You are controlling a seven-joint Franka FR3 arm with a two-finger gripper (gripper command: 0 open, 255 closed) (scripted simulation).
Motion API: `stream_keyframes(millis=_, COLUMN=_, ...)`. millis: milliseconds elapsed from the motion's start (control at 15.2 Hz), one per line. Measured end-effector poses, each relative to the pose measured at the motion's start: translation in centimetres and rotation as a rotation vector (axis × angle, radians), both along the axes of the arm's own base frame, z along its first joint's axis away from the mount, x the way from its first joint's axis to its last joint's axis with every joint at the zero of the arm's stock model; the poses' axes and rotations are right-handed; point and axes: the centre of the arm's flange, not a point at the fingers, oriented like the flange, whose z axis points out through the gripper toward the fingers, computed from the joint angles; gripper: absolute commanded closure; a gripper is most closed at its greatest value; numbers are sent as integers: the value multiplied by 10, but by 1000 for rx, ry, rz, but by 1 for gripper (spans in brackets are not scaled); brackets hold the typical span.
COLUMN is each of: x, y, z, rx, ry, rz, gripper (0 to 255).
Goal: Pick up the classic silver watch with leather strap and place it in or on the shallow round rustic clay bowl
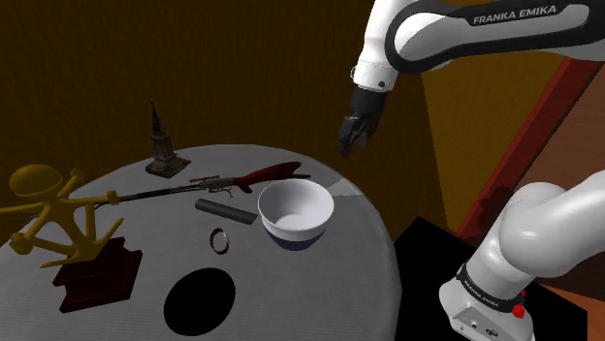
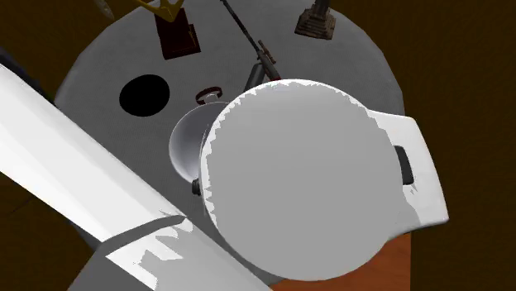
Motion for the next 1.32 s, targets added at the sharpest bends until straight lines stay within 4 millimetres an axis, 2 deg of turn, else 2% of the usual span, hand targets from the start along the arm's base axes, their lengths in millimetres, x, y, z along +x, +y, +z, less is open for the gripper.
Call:
stream_keyframes(millis=198, x=11, y=36, z=-14, rx=-11, ry=0, rz=-5, gripper=0)
stream_keyframes(millis=660, x=55, y=115, z=-41, rx=-36, ry=2, rz=-17, gripper=0)
stream_keyframes(millis=990, x=81, y=174, z=-71, rx=-52, ry=3, rz=-24, gripper=0)
stream_keyframes(millis=1320, x=111, y=228, z=-93, rx=-68, ry=4, rz=-33, gripper=0)
